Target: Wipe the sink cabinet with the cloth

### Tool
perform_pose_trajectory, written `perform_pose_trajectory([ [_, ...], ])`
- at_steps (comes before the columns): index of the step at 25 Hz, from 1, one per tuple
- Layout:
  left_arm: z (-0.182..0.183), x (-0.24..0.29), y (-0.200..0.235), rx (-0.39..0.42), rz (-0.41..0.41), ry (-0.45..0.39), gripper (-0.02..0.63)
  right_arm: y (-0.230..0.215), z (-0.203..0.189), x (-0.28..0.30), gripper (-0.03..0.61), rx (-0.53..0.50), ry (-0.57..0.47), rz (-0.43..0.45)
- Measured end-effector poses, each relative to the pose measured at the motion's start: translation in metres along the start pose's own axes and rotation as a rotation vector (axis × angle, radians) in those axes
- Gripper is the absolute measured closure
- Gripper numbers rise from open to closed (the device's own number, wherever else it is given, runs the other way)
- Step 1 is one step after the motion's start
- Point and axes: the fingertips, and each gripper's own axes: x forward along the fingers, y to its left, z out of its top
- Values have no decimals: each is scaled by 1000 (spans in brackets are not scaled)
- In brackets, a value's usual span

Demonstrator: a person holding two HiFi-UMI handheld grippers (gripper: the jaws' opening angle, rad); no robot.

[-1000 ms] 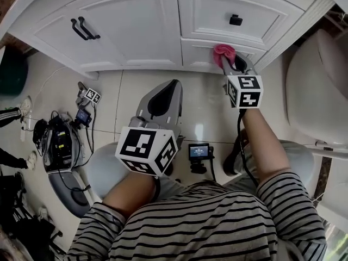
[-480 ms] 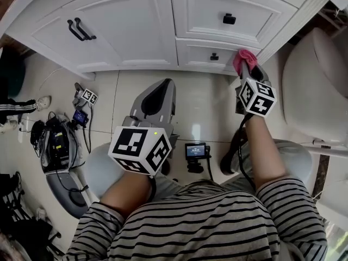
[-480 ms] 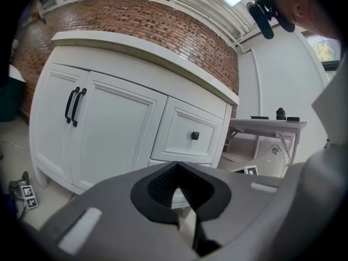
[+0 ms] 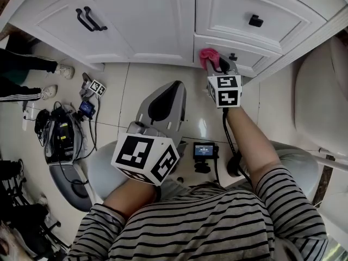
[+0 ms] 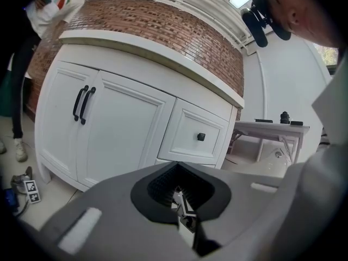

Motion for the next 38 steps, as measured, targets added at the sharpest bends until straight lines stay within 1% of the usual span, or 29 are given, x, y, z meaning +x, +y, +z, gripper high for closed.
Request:
perform_pose_trajectory([
  [3,-1,3,-1,-12,-8,12,614,-18,-7,-8,490,4,18,-45],
  [6,-3,8,-6,-6,-25,9,614,-30,-15,-23,495,-5,32,-53],
  [9,-4,11,-11,3,-26,16,614,-47,-25,-39,492,6,45,-70],
  [13,-9,14,-16,41,-24,15,614,-72,-28,-54,492,-13,43,-95],
  [22,-16,13,-18,105,0,29,614,-123,-35,-61,491,13,72,-190],
  [26,-11,10,-13,92,12,14,614,-161,-53,-88,492,116,102,-317],
  [28,-9,9,-14,90,5,8,614,-175,-63,-103,492,138,123,-378],
  [29,-8,8,-15,88,0,7,614,-176,-67,-108,492,148,130,-395],
  [30,-7,7,-16,84,-5,6,614,-172,-69,-108,492,150,134,-392],
  [31,-6,6,-17,79,-9,5,614,-161,-70,-104,492,137,135,-369],
  [32,-6,4,-17,74,-12,3,614,-145,-69,-96,492,111,131,-327],
  [33,-5,3,-17,71,-13,1,614,-124,-67,-85,492,82,121,-271],
  [37,-3,1,-11,55,0,0,614,-25,-59,-30,492,-19,68,8],
  [38,-4,1,-9,48,4,5,614,-6,-57,-16,492,-43,60,59],
])
